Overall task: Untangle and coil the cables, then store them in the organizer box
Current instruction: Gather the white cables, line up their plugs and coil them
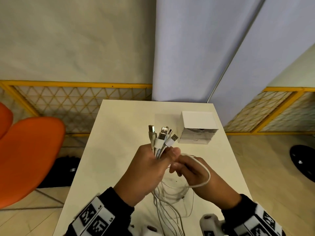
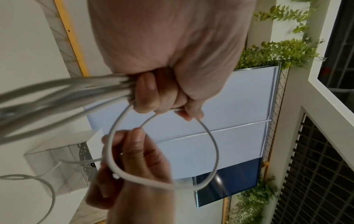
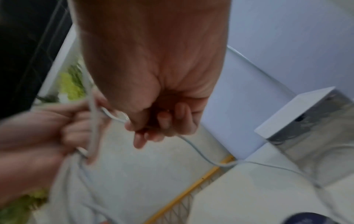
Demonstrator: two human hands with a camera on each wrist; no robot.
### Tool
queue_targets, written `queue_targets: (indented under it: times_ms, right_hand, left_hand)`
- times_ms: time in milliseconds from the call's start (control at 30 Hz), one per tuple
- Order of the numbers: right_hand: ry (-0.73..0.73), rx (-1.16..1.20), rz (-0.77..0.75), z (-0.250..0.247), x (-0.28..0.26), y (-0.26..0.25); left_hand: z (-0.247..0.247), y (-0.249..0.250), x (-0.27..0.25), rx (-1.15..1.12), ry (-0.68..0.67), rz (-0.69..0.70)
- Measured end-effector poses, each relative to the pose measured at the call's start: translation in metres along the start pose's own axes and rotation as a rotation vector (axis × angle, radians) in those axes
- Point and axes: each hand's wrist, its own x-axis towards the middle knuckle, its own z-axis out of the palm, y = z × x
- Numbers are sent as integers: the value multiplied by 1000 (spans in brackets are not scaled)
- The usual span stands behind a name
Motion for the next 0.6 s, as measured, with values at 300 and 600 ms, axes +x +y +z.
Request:
queue_targets:
  times_ms: [300, 600]
  right_hand:
    - [120, 81, 385, 25, -22, 146]
    - [66, 4, 625, 39, -19, 188]
  left_hand:
    - [-4, 14, -13, -428, -6, 54]
    - [-5, 25, -19, -469, -19, 75]
